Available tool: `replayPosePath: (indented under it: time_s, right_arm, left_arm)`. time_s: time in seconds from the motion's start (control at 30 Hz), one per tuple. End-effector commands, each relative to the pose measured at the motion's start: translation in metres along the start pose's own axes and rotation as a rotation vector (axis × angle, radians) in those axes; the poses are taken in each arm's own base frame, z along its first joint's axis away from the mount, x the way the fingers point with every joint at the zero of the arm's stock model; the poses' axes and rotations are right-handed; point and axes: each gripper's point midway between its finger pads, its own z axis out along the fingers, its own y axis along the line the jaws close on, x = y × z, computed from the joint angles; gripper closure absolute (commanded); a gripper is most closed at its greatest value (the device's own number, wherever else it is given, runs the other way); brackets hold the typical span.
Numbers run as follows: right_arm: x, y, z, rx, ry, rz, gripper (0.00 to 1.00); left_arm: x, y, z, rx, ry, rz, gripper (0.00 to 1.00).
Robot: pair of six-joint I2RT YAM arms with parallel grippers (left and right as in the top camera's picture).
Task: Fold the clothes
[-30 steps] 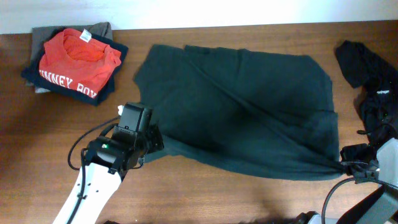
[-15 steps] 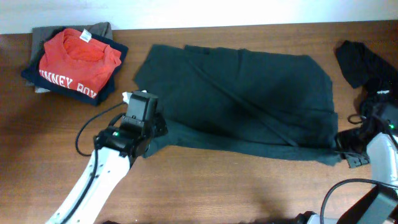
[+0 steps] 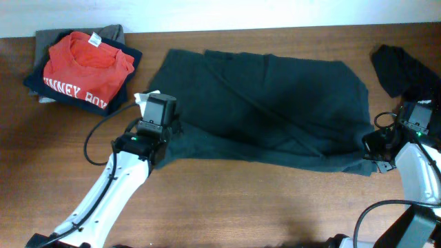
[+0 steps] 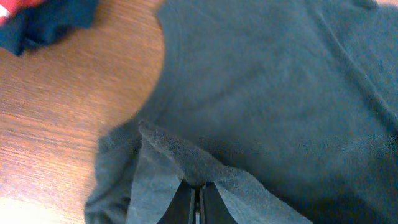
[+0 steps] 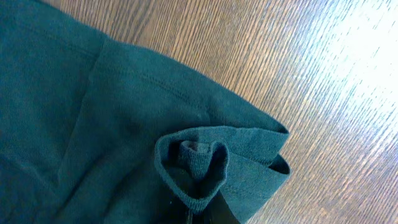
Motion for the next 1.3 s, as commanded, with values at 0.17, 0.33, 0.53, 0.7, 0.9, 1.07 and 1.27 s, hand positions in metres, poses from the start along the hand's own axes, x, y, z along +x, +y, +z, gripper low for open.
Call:
replayPosePath:
  time_s: [0.17,0.33,0.53,0.7,0.9,1.07,1.27]
  right_arm:
    - [-0.011,0.004,0.011,0.02,-0.034,0.016,0.96]
    - [-0.01,0.007,0.02,0.014,-0.019,0.015,0.96]
    - [-0.019,0.018,0.025,-0.024,-0.053,0.017,0.96]
    - [-0.022,0.035,0.024,-0.1,-0.057,0.012,0.96]
    - [-0.015,0.06,0.022,-0.157,-0.08,-0.044,0.92]
    - [-0.007,0.073,0.029,-0.147,-0.107,-0.092,0.89]
    - [-0.004,0.065,0.038,-0.098,-0.101,-0.1,0.56]
  left_arm:
    - [-0.02,0.012,0.01,-0.038,-0.055,-0.026,0.99]
    - [-0.01,0.012,0.028,-0.058,-0.019,-0.012,0.99]
    - [-0.001,0.013,0.05,-0.08,0.007,0.038,0.99]
    - [-0.004,0.011,0.058,-0.08,-0.011,0.034,0.98]
    - [-0.013,0.006,0.058,-0.061,-0.047,0.022,0.93]
    - [-0.015,0.004,0.058,-0.055,-0.057,0.019,0.9]
    - [-0.015,0.004,0.058,-0.057,-0.055,0.063,0.01]
